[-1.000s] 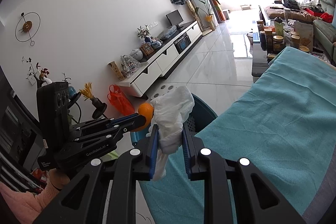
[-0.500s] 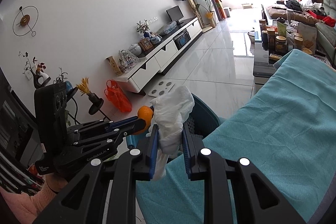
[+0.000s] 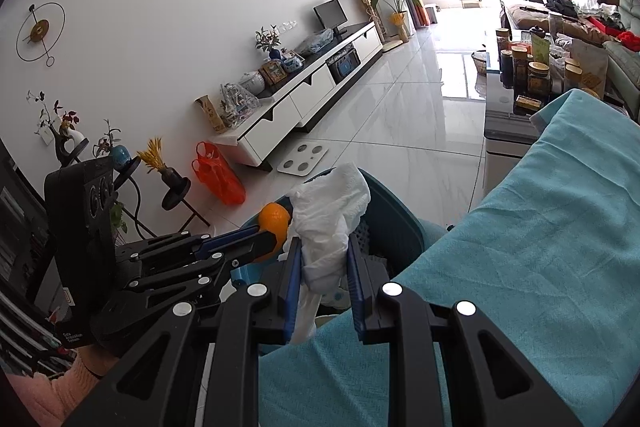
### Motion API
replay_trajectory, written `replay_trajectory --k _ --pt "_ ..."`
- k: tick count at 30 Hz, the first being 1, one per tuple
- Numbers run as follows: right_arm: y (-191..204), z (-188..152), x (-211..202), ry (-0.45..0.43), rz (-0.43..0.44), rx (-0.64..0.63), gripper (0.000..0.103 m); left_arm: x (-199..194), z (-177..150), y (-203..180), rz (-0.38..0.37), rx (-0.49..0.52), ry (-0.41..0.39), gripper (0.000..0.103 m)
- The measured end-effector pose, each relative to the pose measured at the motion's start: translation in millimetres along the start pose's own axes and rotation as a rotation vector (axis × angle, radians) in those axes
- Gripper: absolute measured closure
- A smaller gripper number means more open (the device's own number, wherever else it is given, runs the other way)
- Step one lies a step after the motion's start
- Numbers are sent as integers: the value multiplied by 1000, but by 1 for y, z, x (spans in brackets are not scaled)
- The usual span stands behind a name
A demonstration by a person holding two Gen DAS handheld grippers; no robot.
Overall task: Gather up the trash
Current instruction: 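Open both tools to drop the orange peel and tissue into the teal bin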
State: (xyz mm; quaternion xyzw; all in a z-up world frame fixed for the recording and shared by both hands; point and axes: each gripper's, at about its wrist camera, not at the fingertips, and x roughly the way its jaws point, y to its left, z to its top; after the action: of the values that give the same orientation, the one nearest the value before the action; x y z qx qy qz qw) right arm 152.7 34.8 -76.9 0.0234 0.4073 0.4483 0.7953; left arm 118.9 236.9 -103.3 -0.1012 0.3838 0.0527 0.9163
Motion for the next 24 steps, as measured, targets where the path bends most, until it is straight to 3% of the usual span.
replay_trajectory --k 24 --pt "2 9 49 108 -47 14 79 34 -3 10 2 -32 62 88"
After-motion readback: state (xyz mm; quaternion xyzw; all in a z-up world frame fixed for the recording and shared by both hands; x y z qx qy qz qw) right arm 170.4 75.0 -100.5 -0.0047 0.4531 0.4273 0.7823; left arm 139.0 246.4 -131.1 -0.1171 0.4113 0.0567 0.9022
